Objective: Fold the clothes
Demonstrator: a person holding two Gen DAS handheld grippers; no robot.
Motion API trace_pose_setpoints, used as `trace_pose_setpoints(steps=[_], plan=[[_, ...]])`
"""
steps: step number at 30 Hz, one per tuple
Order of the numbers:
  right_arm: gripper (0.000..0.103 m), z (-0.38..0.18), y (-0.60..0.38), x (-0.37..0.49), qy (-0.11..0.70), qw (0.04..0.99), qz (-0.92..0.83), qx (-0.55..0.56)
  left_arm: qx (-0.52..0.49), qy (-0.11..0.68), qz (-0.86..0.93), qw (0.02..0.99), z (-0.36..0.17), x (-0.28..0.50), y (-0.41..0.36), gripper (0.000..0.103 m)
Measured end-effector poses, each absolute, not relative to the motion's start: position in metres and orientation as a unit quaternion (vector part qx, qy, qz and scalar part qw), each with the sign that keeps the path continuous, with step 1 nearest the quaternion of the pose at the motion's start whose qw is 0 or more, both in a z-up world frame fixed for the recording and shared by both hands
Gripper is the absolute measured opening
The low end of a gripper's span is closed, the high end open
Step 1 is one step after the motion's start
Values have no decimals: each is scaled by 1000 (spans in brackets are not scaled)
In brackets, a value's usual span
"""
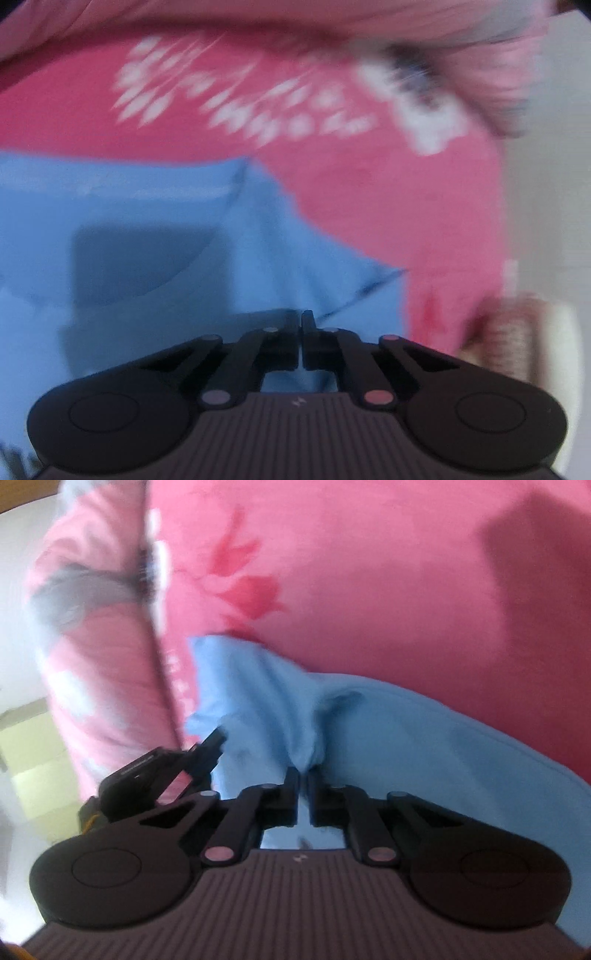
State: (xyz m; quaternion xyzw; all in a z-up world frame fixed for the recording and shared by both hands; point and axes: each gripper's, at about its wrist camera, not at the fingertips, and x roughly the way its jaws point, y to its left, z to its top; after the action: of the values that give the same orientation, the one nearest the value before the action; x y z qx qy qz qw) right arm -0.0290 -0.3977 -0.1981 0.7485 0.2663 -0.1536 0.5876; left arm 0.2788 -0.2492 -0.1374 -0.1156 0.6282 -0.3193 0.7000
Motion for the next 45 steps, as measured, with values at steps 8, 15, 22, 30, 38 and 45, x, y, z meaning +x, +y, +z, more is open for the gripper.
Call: trace_pose_setpoints(steps=[8,15,22,30,38,45], plan=[[3,-196,-407,-25,328,624,-133,697,-73,620,-300,722,-157,284,-226,18],[6,-202,-412,-13,372,631,-133,668,-138,627,-304,704,-161,279,-205,42],[8,-203,-400,-14,373,622,-123,678,-132,634,-299,701,-159,275,-211,42],[8,-211,-388,-10,369,613,-124,688,-98,626,-293,716,-157,267,-215,8],[2,-191,-399,-16,332,622,-84,704,-78,556,-345,752,-124,266,-210,3],[5,-204,-408,-9,404,621,-80,667,25,562,-334,756,-148,258,-224,6]])
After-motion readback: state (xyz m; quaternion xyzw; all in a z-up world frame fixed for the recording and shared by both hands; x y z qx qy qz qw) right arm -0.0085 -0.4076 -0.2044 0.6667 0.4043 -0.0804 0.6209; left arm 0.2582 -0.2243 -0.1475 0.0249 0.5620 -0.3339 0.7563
